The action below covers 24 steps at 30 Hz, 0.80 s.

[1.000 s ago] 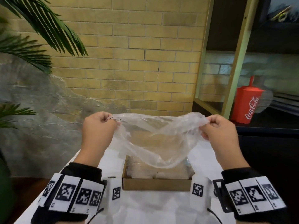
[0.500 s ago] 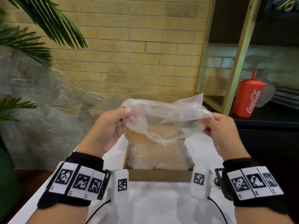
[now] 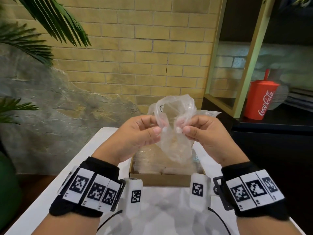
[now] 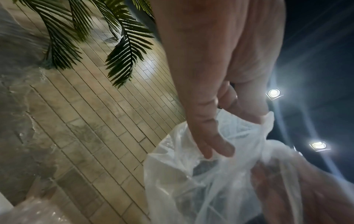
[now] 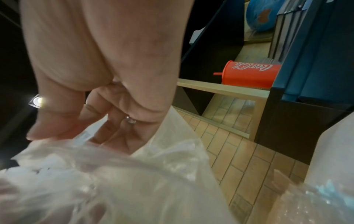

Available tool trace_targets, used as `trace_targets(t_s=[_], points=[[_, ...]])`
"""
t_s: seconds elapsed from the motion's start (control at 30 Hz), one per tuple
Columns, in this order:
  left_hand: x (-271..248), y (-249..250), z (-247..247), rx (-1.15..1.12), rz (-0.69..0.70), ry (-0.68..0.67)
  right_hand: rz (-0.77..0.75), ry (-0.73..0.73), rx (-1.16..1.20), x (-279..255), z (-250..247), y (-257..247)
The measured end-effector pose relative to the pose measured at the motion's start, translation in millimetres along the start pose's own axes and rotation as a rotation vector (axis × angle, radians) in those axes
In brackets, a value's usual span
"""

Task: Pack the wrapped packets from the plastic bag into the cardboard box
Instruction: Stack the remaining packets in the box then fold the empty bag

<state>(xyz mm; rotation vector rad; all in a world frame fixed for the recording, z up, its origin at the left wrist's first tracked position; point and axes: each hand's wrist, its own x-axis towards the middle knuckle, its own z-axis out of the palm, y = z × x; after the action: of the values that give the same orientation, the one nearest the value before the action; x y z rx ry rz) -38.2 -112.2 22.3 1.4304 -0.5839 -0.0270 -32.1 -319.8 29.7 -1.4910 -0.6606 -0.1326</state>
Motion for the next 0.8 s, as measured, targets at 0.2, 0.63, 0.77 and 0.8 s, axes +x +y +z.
trace_targets(t_s=[0.2, 0.63, 0.77, 0.8], points=[[-1.7, -0.5, 8.1, 0.025, -0.024, -0.097, -0.012, -0.129, -0.064, -2.5, 24.6, -9.1], [-0.4, 13.7, -28.2, 0.635, 0.221, 0.866, -0.05, 0.62, -0.754, 1.3, -19.4, 3.9], [-5.4, 16.4, -49.4, 0.913, 0.261, 1.042, -0.031, 0.798, -0.9, -2.5, -36.9, 1.3], [-6.0, 17.2, -50.5, 0.979, 0.252, 1.05, -0.034, 0.825, -0.91, -2.9, -38.6, 1.0]])
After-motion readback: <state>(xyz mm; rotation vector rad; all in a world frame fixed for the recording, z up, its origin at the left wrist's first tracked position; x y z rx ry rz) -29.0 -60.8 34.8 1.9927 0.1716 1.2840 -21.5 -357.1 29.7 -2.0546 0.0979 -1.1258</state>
